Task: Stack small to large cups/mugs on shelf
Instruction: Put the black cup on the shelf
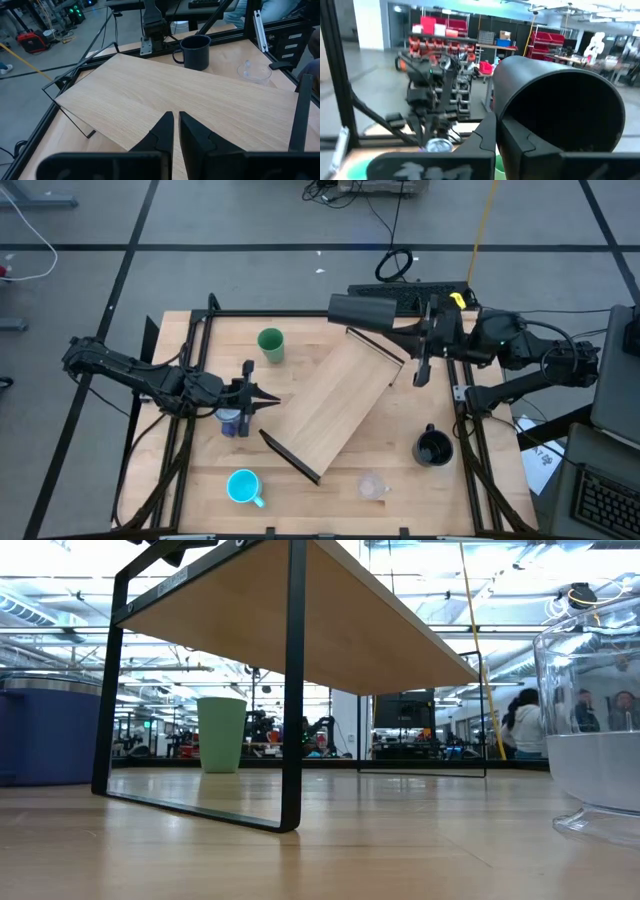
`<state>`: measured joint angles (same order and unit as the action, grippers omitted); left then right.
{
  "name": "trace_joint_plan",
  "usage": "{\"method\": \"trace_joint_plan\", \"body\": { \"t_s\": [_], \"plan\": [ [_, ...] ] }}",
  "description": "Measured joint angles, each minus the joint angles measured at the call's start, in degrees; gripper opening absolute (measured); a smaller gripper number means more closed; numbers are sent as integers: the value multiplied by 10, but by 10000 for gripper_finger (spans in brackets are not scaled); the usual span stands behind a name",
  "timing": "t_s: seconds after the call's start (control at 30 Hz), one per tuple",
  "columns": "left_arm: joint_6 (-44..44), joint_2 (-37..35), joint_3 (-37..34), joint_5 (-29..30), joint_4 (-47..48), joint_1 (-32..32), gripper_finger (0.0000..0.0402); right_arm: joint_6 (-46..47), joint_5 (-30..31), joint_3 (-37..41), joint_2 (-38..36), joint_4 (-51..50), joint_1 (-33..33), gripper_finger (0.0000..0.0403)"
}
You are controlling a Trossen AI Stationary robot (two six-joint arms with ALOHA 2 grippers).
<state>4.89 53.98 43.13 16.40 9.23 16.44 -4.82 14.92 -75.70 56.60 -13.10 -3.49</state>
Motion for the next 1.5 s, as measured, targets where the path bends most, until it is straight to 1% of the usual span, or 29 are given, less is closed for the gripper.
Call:
{"method": "trace_joint_plan", "body": {
  "t_s": [0.27, 0.6, 0.7, 0.8, 0.9, 0.97, 1.37, 1.5],
  "plan": [
    [0, 0, 0, 0, 0, 0, 31, 80, 0, 0, 0, 2, 0, 0],
    [-1, 0, 0, 0, 0, 0, 31, 97, 0, 0, 0, 3, 0, 0],
    [-1, 0, 0, 0, 0, 0, 31, 96, 2, -2, 10, 19, 0, 0],
    [-1, 0, 0, 0, 0, 0, 31, 88, 3, -23, 32, 4, 0, 0],
    [-1, 0, 0, 0, 0, 0, 31, 87, 4, -66, 65, -57, 0, 0],
    [0, 0, 0, 0, 0, 0, 31, 91, 16, -103, 91, -109, 0, 0],
    [2, 0, 0, 0, 0, 0, 31, 154, 20, -361, 246, -411, 0, 0],
    [2, 0, 0, 0, 0, 0, 31, 182, 20, -425, 287, -508, 5, 0]
  ]
}}
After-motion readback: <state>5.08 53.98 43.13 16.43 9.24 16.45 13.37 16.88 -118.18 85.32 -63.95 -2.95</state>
